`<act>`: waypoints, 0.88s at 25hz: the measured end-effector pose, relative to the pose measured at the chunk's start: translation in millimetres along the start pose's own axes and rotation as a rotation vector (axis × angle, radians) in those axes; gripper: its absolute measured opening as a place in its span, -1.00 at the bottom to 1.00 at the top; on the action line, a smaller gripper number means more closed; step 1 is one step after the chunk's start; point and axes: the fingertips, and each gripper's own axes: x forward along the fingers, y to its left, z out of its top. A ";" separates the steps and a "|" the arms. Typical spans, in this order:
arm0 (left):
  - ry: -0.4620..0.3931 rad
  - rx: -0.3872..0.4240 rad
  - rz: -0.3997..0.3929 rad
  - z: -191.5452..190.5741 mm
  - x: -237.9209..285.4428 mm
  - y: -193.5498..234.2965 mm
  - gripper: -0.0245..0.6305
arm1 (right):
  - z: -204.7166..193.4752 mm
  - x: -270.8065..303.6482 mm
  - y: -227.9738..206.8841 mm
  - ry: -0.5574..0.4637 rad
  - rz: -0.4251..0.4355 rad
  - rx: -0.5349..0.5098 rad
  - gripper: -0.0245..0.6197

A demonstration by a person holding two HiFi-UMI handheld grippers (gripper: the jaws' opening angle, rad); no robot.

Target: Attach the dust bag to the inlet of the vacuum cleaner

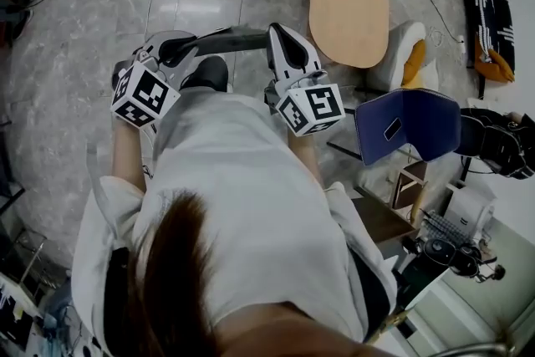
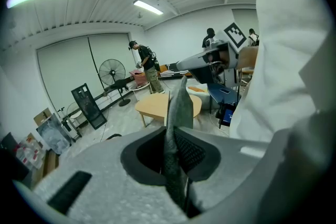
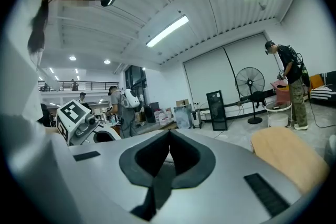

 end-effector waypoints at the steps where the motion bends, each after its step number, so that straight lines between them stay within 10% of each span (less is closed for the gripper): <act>1: 0.000 0.003 -0.001 0.1 0.2 0.8 -0.81 | 0.0 0.9 0.5 -0.002 0.002 -0.001 -0.92; 22: -0.030 -0.010 -0.049 -44.8 28.5 173.8 -0.81 | 20.6 182.9 -17.3 0.009 -0.064 0.028 -0.91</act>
